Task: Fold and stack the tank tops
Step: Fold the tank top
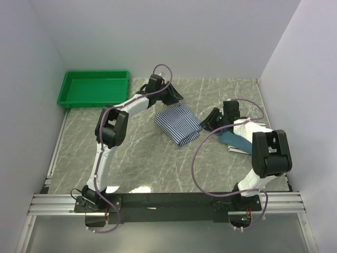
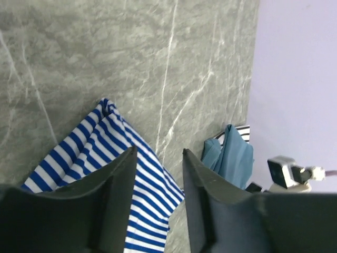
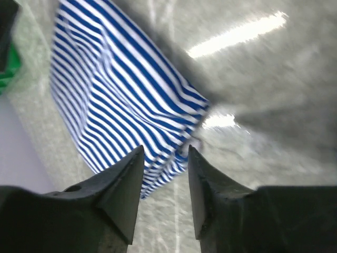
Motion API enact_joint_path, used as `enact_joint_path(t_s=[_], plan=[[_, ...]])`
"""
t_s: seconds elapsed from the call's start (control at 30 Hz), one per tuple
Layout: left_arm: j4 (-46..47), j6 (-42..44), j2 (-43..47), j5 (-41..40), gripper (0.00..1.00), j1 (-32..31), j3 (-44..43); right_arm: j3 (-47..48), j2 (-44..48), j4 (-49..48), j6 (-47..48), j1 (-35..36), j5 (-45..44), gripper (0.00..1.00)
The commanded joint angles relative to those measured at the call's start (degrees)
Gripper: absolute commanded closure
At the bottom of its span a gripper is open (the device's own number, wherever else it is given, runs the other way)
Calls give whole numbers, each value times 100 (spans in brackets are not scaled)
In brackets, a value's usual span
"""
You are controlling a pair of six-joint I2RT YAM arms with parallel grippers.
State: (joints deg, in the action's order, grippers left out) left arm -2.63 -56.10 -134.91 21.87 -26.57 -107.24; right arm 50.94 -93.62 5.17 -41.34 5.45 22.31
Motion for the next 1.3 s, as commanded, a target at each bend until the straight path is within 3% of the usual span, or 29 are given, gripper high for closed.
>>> enact_joint_path(t_s=[0.0, 0.1, 0.27, 0.43, 0.53, 0.83, 1.07, 1.13, 1.27], plan=[[501, 178, 386, 108, 53, -6, 18, -276, 730, -51, -49, -27, -507, 52], [281, 143, 1061, -672, 53, -6, 413, -330, 1267, 141, -6, 244, -1007, 52], [-438, -60, 1775, -1869, 70, -103, 1161, 292, 1190, 520, 293, 1290, -1896, 52], [-686, 37, 1469, -1748, 89, -121, 1319, 1067, 381, 564, 355, 1994, -2090, 55], [-615, 229, 1267, -1695, 93, -129, 1434, 1120, -50, 406, 320, 2275, -1967, 57], [-905, 486, 1019, -1913, 99, -182, 1961, -267, -7, -209, -111, 2592, -1800, 61], [-1274, 293, 1300, -2493, 99, -349, 2576, -497, 63, -148, -111, 2610, -1756, 63], [-1187, 48, 1632, -2599, 99, -384, 3067, -366, 238, 167, -15, 2566, -1922, 61], [-871, -349, 2275, -2617, 99, -498, 4025, -181, 975, 643, 135, 2321, -2011, 50]])
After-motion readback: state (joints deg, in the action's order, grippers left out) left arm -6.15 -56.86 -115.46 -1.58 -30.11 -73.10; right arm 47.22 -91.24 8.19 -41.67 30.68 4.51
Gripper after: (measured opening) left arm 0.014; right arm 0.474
